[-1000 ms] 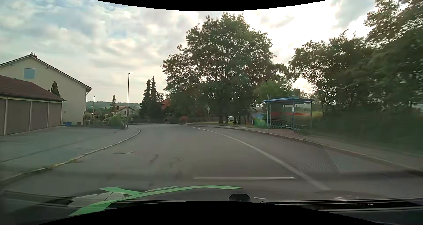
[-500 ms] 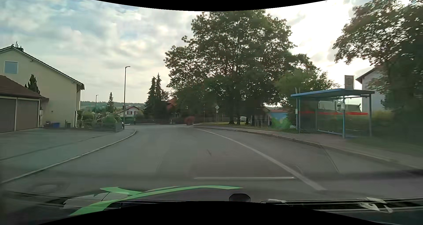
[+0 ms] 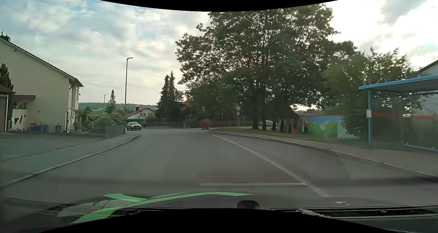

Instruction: Follow the waypoints while adhering to traffic rules and regulations

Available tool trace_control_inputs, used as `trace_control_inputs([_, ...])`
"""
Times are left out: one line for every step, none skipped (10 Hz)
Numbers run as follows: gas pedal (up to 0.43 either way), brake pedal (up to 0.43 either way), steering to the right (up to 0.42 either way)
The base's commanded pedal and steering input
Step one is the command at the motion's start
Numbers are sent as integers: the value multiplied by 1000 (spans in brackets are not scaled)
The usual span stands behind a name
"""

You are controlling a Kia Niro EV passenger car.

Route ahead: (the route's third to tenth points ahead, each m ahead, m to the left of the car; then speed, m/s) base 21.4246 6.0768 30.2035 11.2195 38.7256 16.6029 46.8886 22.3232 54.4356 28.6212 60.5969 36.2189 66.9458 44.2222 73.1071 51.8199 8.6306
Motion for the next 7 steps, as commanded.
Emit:
trace_control_inputs([28, 0, -64])
trace_control_inputs([39, 0, -63])
trace_control_inputs([39, 0, -63])
trace_control_inputs([39, 0, -63])
trace_control_inputs([39, 0, -64])
trace_control_inputs([0, 0, -64])
trace_control_inputs([0, 0, -66])
